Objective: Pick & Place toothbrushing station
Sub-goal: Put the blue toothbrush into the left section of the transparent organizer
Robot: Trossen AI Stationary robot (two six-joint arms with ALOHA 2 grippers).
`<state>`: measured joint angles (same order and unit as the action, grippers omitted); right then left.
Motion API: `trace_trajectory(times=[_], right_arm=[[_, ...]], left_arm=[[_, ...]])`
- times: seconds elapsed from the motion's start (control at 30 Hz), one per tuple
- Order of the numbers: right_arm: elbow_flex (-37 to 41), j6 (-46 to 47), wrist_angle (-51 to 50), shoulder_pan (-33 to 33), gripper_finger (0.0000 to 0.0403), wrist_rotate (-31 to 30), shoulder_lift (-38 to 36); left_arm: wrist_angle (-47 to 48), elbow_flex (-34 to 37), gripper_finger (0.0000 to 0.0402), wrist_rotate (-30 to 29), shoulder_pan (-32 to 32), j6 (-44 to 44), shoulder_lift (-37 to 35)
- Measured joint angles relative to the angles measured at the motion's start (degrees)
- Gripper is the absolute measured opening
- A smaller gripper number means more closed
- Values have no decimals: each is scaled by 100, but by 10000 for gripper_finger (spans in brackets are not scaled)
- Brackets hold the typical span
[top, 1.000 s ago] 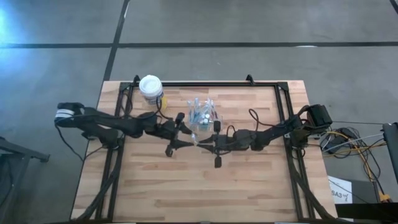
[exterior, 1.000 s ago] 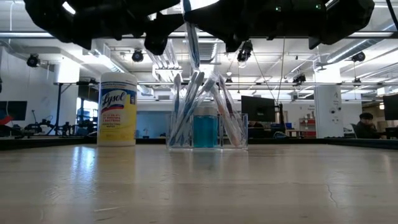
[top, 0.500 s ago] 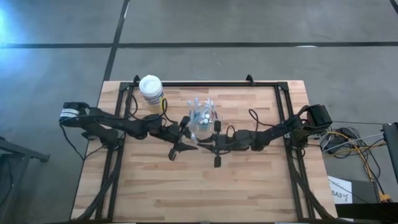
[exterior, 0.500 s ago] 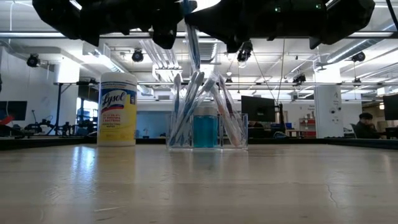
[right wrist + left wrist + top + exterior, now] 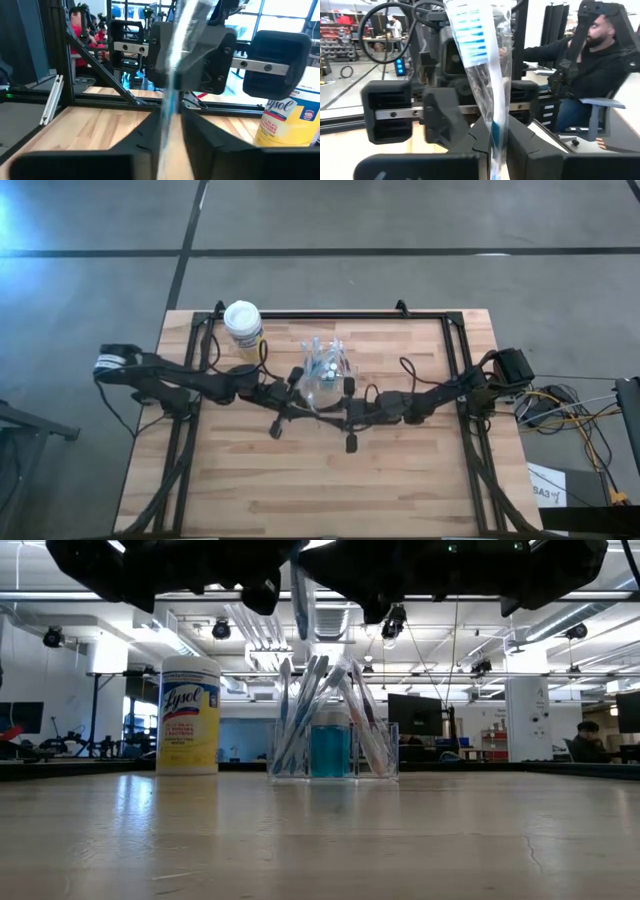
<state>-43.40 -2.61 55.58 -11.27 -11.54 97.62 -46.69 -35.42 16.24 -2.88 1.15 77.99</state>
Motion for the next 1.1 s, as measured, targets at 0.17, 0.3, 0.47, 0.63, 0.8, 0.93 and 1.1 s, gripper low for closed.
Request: trace_trajectory(times=[0.17, 0.3, 0.47, 0.63, 0.8, 0.93, 1.1], right_arm=[[0, 99, 27, -8, 142, -80, -66], [65, 348, -123, -15, 182, -86, -404], [454, 240, -666, -127, 184, -73, -1232], [1239, 220, -692, -148, 128, -65, -2517], [2115, 238, -943, -148, 35, -250, -3900], [2664, 236, -1855, -139, 14, -670, -5000], [3500, -168, -1521, -119, 8, -8, -6126]], left_arm=[[117, 166, 27, 86, -8, -15, -309], [180, 502, 27, 40, -8, -13, -855], [612, 1113, 27, -285, -1, -41, -1891], [1120, 1712, 27, -486, 3, 55, -2979], [1357, 2361, 27, -763, 5, 244, -3950], [1736, 2664, 27, -1146, 25, 236, -4636], [2295, 2592, 27, -1388, 182, -12, -5007]])
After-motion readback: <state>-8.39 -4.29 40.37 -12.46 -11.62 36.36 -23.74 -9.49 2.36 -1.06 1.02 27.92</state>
